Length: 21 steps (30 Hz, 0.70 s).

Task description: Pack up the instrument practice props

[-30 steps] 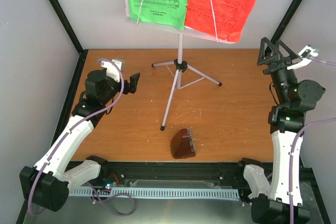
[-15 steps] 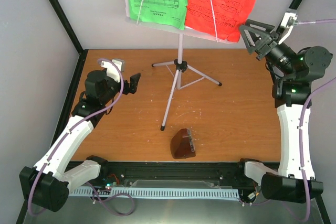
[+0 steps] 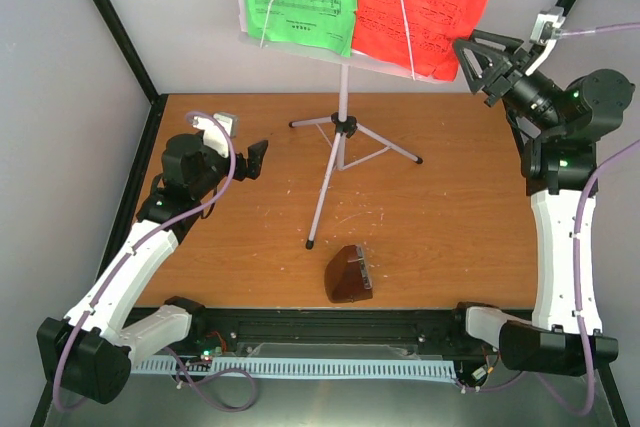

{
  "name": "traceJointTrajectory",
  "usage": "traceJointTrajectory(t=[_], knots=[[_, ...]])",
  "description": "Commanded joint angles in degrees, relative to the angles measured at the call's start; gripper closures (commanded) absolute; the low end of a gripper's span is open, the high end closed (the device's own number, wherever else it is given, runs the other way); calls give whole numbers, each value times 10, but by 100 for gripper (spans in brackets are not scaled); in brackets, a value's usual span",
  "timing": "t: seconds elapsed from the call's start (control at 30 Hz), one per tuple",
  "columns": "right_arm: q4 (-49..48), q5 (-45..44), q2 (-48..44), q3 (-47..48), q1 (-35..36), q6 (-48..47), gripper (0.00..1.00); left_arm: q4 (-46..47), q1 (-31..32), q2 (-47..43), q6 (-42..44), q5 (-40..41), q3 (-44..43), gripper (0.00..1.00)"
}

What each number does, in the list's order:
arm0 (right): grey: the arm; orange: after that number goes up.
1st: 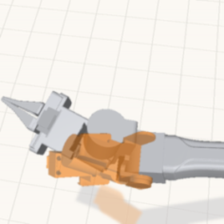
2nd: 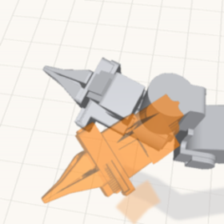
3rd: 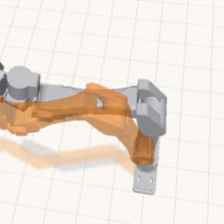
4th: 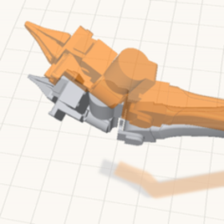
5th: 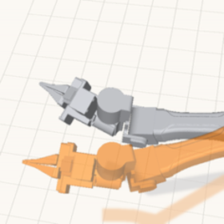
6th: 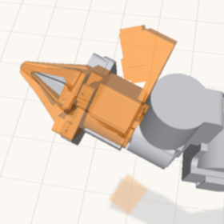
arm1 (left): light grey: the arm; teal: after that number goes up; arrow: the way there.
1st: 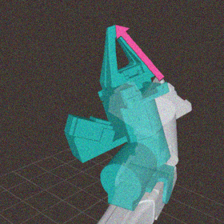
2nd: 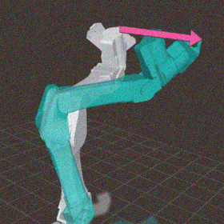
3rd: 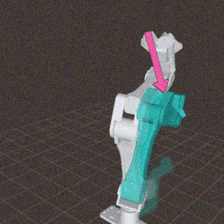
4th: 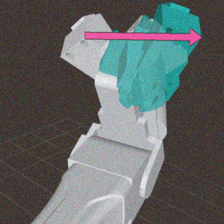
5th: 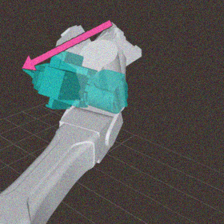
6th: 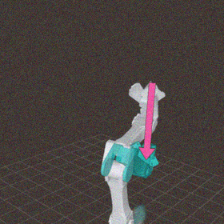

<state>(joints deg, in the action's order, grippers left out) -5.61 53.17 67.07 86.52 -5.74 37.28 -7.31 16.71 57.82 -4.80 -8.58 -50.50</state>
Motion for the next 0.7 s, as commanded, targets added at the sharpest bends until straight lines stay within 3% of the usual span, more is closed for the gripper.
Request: traceJointTrajectory(t=[0.0,0.23,0.47,0.67], knots=[[2,4,9,37,10,-26,45,0,-3,0,-1,-11,-19,0],[4,-2,21,68,16,-45,53,-1,-3,9,-4,-25,-20,1],[29,2,43,116,18,-75,50,-2,-3,11,-4,-26,-21,0],[56,13,64,138,35,-93,55,4,-3,8,8,-74,-21,1]])
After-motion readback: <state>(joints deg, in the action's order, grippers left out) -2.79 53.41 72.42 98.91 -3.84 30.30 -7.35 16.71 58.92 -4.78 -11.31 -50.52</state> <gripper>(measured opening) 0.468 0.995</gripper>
